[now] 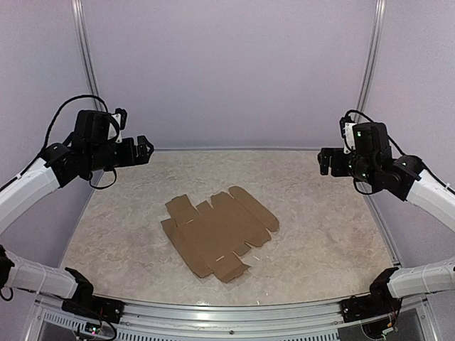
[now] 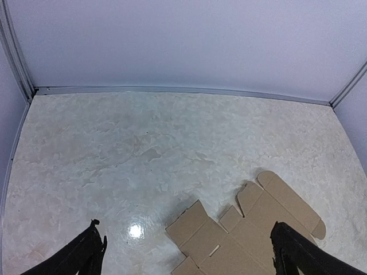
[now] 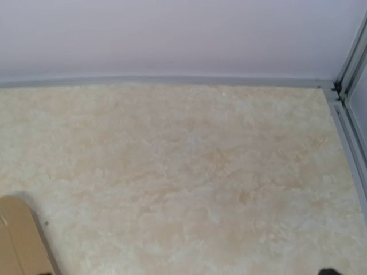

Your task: Fold the paper box

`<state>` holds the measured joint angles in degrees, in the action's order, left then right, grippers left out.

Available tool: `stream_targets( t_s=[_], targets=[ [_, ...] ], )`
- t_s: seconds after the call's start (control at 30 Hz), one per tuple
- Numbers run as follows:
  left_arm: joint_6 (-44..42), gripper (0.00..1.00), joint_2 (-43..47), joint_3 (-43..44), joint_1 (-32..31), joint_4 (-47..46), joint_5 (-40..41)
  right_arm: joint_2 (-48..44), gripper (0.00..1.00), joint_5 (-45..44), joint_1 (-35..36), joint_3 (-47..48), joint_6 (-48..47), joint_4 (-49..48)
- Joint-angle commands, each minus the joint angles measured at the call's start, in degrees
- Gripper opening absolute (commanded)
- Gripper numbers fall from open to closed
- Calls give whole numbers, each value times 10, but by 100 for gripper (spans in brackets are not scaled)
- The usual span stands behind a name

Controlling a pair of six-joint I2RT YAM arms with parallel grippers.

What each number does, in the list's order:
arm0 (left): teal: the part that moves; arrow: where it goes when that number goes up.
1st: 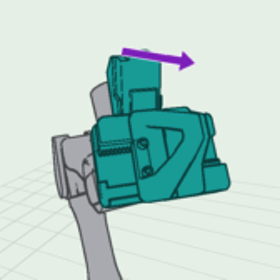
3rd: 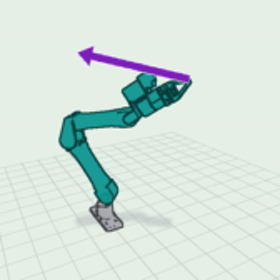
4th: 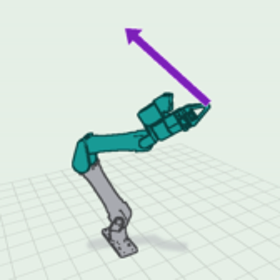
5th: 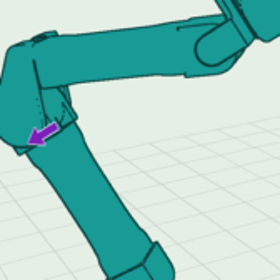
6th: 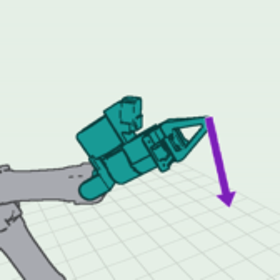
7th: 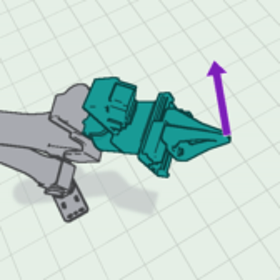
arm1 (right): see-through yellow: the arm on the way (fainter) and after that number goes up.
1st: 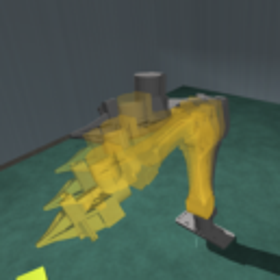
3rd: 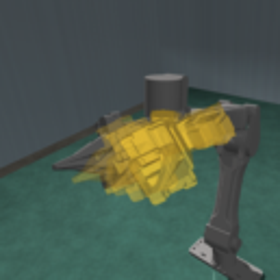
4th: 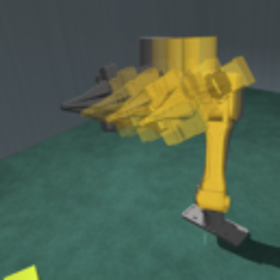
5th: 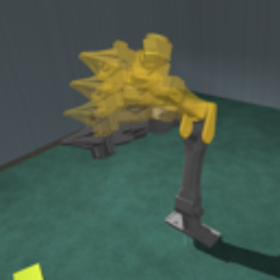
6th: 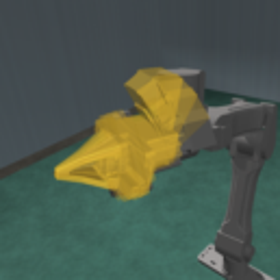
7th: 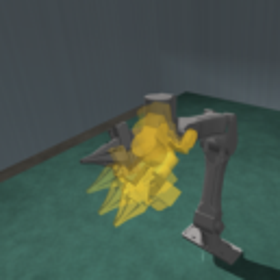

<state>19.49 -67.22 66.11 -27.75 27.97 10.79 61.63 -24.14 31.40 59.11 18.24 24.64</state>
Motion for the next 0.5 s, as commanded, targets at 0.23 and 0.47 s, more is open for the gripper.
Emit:
stream_targets(
  t_s=[0.23, 0.47],
  targets=[
    [50, 99, 25, -70, -5, 10, 10, -11, 100, 73, 7, -54, -16, 23],
    [133, 99, 33, -140, -11, -15, -18, -2, 100, 164, 16, -63, -21, 0]
  ],
)
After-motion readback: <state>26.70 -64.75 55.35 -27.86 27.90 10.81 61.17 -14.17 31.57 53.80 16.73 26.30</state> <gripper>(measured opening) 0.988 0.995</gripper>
